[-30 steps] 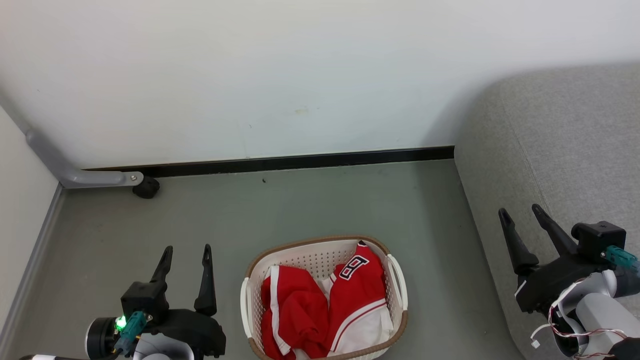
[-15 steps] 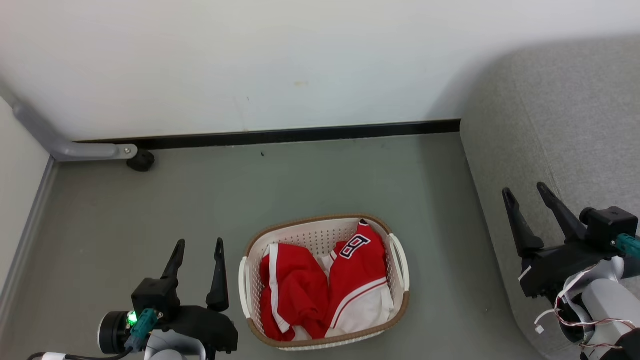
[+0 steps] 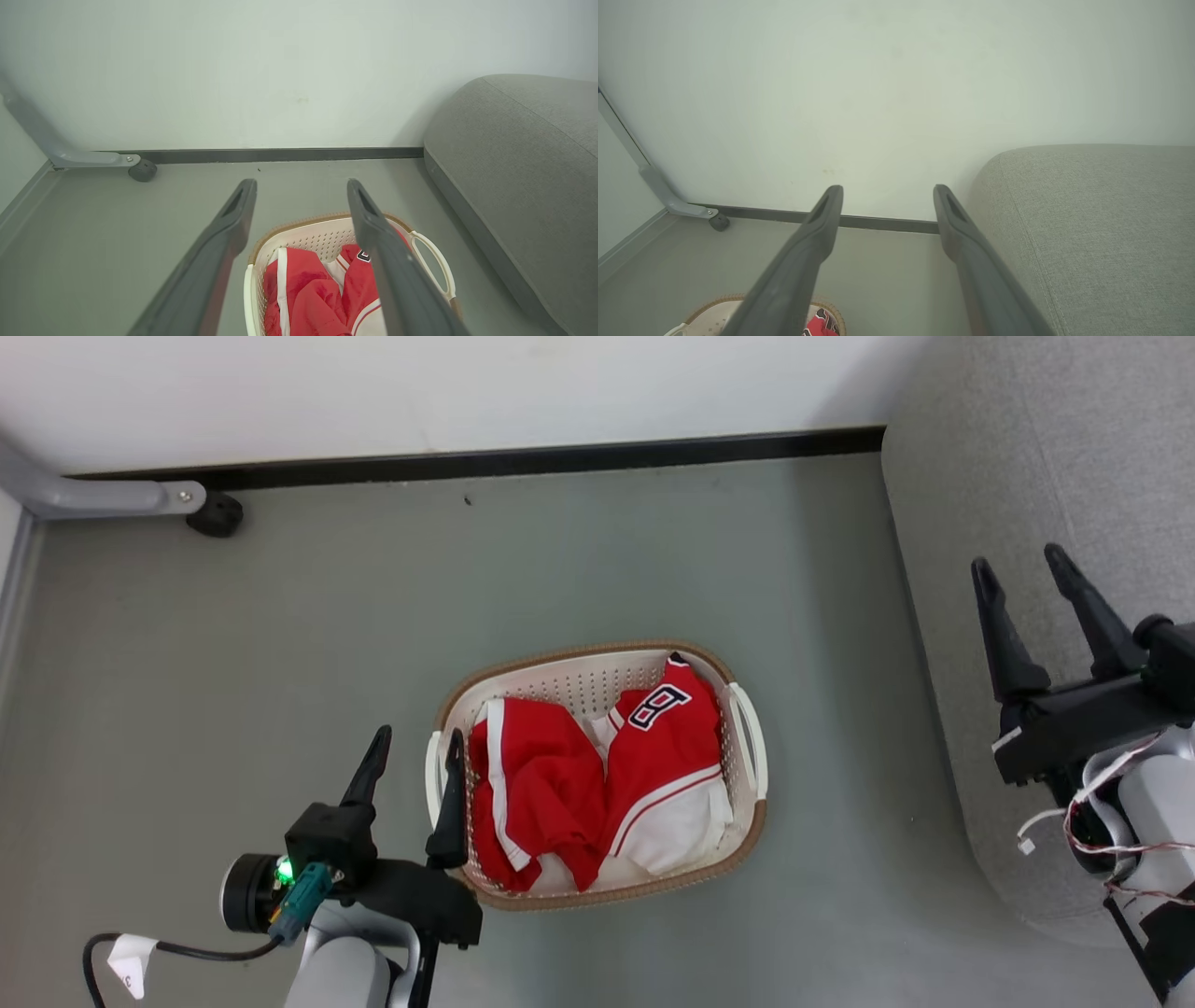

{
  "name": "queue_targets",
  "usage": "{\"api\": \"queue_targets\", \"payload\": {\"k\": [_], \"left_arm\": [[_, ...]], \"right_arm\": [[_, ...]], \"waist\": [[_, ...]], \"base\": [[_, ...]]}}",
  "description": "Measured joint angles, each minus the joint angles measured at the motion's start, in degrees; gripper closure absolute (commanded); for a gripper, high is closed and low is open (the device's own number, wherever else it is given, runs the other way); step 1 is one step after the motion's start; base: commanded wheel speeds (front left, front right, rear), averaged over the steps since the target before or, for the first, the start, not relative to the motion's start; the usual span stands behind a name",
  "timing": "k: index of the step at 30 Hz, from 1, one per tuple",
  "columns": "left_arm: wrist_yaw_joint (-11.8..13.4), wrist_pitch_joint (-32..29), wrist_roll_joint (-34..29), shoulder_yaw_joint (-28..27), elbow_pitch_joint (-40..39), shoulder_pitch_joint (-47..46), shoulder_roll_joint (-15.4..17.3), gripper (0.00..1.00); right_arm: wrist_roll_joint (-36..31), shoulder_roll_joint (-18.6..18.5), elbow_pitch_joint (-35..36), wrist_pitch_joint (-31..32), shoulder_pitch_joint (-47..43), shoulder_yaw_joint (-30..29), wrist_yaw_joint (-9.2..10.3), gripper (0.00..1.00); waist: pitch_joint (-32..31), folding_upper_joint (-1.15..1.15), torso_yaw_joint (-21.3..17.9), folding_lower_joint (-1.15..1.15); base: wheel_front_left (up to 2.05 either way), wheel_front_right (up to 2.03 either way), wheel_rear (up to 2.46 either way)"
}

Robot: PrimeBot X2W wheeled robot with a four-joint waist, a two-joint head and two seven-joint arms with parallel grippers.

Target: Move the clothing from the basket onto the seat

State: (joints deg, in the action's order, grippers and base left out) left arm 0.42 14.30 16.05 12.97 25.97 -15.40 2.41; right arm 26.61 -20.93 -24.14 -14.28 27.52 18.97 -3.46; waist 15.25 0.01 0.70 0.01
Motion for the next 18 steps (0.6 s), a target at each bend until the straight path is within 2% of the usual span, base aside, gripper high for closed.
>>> {"api": "queue_targets", "payload": {"k": [7, 18], "left_arm": [[0.0, 0.0, 0.1, 2.3, 0.37, -4.47, -0.15, 0.0], [2.07, 0.0, 8.53, 11.15, 2.66, -13.76, -0.23, 0.0]], "right_arm": [[-1.22, -0.33, 2.71, -0.01, 3.72, -1.4, 0.45, 0.0], [-3.25, -1.23, 7.75, -0.02, 9.12, -2.83, 0.42, 0.0]], "waist": [[5.73, 0.0, -0.32, 0.0], [15.66, 0.0, -1.25, 0.0]], "base": [[0.0, 0.0, 0.0], [0.0, 0.0, 0.0]]}}
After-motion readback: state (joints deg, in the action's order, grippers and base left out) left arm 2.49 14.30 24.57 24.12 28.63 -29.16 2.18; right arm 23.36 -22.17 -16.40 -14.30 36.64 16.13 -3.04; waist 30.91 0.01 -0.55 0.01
